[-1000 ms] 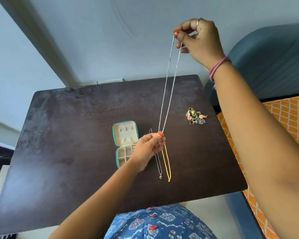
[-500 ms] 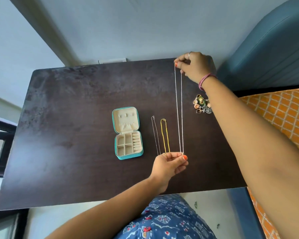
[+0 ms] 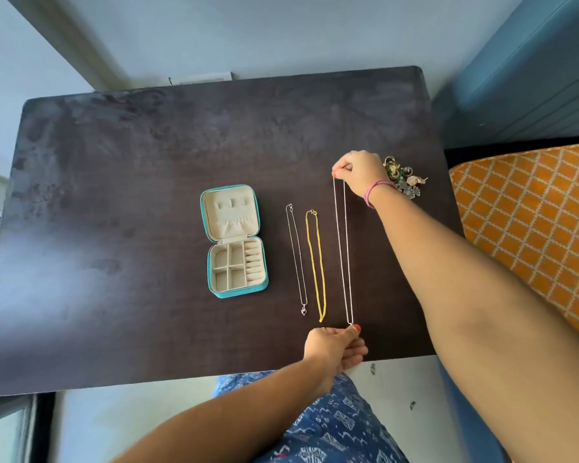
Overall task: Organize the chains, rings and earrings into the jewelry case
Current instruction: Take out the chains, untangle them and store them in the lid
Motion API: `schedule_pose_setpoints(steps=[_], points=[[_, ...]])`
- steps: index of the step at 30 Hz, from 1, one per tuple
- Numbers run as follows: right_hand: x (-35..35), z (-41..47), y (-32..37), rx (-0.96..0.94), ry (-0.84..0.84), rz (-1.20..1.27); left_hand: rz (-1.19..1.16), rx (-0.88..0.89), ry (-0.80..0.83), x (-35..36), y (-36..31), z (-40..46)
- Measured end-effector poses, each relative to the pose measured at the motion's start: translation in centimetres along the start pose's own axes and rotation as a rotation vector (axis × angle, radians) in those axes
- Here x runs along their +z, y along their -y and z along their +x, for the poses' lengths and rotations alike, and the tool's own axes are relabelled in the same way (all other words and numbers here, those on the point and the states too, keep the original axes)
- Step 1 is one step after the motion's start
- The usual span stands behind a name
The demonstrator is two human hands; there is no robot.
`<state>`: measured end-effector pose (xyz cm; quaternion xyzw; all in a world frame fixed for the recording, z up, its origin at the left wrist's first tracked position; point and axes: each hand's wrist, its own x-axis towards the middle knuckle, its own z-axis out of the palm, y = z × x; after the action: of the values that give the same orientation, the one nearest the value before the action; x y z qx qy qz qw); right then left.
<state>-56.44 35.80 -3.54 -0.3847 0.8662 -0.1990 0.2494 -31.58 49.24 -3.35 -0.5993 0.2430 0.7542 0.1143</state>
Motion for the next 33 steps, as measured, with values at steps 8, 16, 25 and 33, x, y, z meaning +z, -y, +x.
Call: schedule_pose_setpoints(steps=[8,16,25,33], points=[[1.4,0.1,-0.9,-0.027,-0.022,-0.045,0.075,0.008,-0.087,0.3,0.4,0.4],[1.8,0.3,-1.2,0.022,-0.091,0.037,0.217,0.054,-0.098,-0.3,0.9,0.7],[1.7,0.3,-1.0,0.033,-0.09,0.056,0.235,0.077,-0.079,-0.6,1.1,0.8],[0.7,0.2,-0.9,0.046,0.0,0.076,0.221,0.072,-0.041,-1.2,1.2,0.3]])
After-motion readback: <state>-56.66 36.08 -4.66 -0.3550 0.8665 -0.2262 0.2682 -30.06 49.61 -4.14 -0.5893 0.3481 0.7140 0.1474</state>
